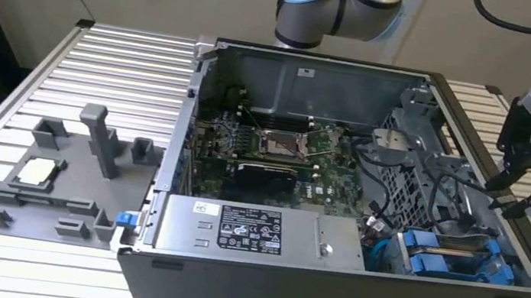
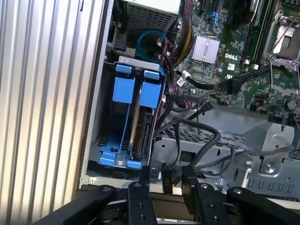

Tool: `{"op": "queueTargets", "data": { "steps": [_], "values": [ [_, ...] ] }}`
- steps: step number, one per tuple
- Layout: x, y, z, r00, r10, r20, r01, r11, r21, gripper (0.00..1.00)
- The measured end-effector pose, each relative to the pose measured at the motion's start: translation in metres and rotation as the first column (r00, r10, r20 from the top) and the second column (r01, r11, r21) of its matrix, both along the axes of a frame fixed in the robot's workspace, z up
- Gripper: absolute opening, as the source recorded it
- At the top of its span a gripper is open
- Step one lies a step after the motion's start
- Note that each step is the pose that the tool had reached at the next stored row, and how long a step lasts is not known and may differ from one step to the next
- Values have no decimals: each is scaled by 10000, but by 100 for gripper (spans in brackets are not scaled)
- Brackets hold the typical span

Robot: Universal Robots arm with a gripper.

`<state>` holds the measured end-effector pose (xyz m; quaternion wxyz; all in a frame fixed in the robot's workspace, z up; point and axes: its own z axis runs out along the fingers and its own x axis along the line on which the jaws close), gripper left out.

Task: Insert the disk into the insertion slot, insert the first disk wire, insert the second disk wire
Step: 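Insert the disk into the insertion slot, then insert the first disk wire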

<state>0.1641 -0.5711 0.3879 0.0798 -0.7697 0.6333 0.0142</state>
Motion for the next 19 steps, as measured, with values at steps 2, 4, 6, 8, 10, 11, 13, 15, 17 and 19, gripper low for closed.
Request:
{"op": "queueTargets", "data": {
  "steps": [2, 4, 6, 8, 10, 11, 13, 15, 17, 19],
  "values": [
    [3, 1, 0, 10000, 22, 0, -22, 10000, 1, 40],
    [3, 0, 0, 10000, 23, 0, -23, 10000, 1, 40],
    [3, 0, -1, 10000, 24, 0, -24, 10000, 2, 40],
    [3, 0, -1, 10000, 25, 0, -25, 10000, 1, 40],
    [3, 0, -1, 10000, 25, 0, -25, 10000, 2, 32],
    [3, 0, 0, 10000, 25, 0, -25, 10000, 1, 32],
    [3, 0, 0, 10000, 26, 0, -26, 10000, 1, 20],
    [3, 0, -1, 10000, 26, 0, -26, 10000, 1, 19],
    [3, 0, 0, 10000, 27, 0, -27, 10000, 1, 19],
    [3, 0, -1, 10000, 27, 0, -27, 10000, 1, 19]
  ]
}}
